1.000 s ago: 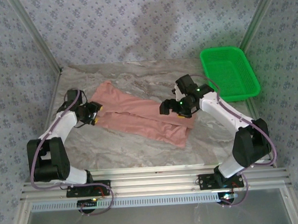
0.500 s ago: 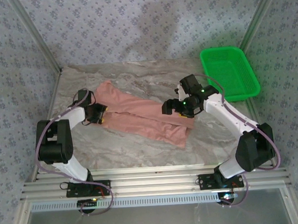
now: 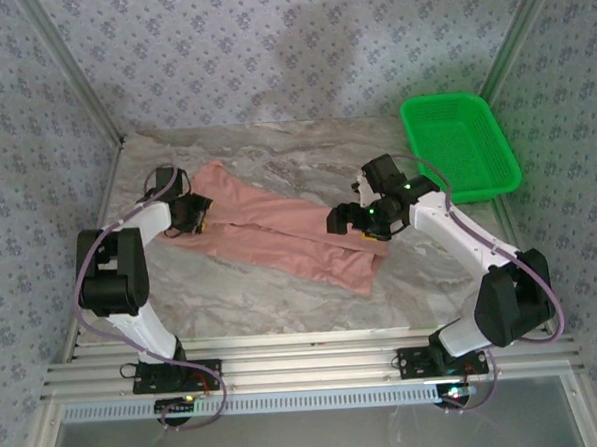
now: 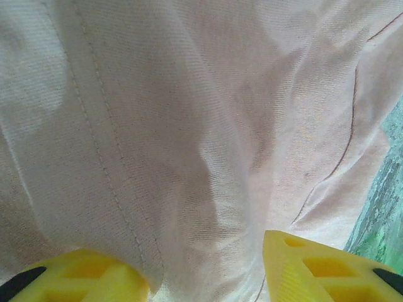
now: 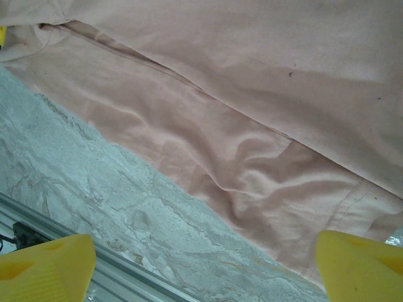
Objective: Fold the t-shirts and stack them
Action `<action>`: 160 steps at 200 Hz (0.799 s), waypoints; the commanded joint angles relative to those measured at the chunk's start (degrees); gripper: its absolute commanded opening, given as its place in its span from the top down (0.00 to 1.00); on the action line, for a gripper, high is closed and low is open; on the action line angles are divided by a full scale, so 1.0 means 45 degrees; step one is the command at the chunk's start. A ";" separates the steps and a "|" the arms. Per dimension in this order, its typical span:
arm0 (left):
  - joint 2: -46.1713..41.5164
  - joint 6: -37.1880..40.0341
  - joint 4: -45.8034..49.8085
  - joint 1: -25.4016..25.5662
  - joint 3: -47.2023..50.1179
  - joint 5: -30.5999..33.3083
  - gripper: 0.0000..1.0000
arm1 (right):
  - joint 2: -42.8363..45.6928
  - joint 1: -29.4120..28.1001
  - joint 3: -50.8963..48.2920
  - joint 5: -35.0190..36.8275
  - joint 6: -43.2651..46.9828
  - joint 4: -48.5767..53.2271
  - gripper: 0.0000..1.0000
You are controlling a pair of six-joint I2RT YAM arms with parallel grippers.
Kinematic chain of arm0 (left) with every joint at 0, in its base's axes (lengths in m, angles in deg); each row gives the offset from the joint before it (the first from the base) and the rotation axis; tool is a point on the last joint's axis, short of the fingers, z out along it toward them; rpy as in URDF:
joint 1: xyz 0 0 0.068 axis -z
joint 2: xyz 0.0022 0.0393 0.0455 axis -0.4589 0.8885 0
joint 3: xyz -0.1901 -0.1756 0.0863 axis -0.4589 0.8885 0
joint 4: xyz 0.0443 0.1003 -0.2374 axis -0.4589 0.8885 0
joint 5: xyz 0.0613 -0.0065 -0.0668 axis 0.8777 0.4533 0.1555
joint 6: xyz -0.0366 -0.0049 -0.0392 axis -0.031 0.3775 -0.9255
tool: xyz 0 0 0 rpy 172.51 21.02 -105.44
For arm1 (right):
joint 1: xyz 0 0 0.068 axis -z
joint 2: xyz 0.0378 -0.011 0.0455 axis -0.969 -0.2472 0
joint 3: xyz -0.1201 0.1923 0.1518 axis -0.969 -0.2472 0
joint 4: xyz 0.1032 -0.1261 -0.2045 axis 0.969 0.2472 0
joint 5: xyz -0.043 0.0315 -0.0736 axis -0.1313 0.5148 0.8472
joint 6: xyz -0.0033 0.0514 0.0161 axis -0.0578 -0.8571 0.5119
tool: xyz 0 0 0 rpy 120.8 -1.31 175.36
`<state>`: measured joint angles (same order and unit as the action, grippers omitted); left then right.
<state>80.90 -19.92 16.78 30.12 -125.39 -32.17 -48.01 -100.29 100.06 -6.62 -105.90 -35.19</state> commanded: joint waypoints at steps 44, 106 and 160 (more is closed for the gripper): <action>-0.0550 0.0029 -0.0720 0.0197 0.0024 0.0234 0.51 | 0.0239 0.0087 -0.0197 -0.0038 -0.0003 0.0050 0.08; -0.1175 -0.0585 -0.3344 0.0236 0.0680 -0.0208 0.50 | 0.0256 0.0136 -0.0429 -0.0038 0.0090 0.0117 0.08; -0.3050 -0.0634 -0.2642 0.0236 0.1037 -0.0302 0.49 | 0.0261 0.0174 -0.0548 -0.0043 0.0126 0.0065 0.08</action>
<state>72.94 -22.13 4.76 30.82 -122.11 -32.84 -48.01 -99.92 98.12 -6.59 -105.88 -35.36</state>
